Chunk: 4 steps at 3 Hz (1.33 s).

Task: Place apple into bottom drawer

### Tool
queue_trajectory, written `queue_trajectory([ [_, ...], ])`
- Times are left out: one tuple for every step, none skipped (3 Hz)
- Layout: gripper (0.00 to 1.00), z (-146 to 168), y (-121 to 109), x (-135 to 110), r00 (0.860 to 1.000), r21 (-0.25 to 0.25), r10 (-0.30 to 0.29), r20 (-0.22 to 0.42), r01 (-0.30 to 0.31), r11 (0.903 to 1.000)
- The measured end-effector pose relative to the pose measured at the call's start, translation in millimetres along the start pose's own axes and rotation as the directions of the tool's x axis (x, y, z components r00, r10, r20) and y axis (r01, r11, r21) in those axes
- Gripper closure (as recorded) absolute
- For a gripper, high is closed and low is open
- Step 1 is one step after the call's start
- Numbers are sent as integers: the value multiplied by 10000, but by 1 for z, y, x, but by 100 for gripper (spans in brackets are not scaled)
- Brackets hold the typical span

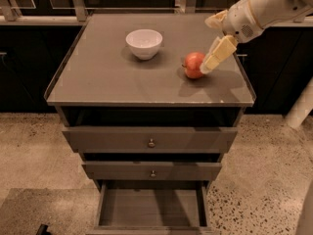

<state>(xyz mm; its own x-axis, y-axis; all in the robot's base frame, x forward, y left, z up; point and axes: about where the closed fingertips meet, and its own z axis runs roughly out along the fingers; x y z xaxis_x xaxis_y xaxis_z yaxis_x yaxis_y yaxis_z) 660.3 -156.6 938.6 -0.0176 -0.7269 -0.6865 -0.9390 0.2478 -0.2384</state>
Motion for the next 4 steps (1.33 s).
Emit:
queue_trajectory([
  [0,23,-2,7,9994,-329,275,202,-269,9991],
  [0,42,0,20,9988,-628,484,-45,-486,9968],
  [0,56,2,32,9975,-854,668,-245,-687,9940],
  [0,66,3,41,9960,-991,821,-354,-852,9914],
])
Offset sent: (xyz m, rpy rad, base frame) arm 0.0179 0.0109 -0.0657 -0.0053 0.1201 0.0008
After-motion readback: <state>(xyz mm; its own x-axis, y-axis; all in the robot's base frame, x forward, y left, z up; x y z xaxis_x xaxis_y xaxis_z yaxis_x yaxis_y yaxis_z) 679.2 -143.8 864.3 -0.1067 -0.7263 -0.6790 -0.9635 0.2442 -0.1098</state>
